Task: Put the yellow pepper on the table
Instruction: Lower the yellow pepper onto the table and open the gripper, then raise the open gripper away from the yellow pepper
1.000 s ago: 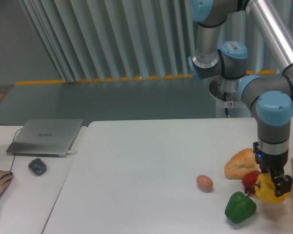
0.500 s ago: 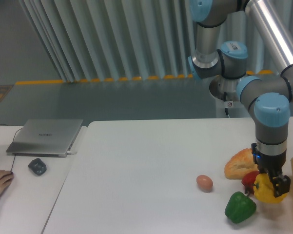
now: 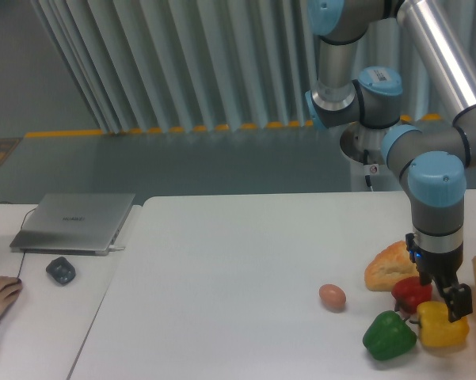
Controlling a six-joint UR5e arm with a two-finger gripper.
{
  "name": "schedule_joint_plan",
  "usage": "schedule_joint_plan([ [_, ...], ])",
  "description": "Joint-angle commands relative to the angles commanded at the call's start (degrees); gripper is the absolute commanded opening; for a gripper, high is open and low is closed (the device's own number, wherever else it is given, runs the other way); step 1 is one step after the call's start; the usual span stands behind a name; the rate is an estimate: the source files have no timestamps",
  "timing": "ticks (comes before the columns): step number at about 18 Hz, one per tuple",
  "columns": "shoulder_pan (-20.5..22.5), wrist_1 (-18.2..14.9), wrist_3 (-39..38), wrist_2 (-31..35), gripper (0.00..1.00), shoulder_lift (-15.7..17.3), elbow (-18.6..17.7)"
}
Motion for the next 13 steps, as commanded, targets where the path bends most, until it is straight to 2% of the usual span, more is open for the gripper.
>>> schedule_joint_plan([
  [3, 0.4, -1.1, 1.9, 3.5, 1.0, 1.1, 0.0],
  [4, 0.5, -1.9, 5.2, 5.1, 1.0, 1.4, 0.1],
  [8, 1.5, -3.9, 9.4, 5.1, 1.0, 2.5, 1.1],
  [10, 2.8, -4.8, 14.3, 4.7, 1.0, 3.3, 1.4],
  [13, 3.1, -4.9, 16.8, 4.7, 1.0, 4.3, 1.2],
])
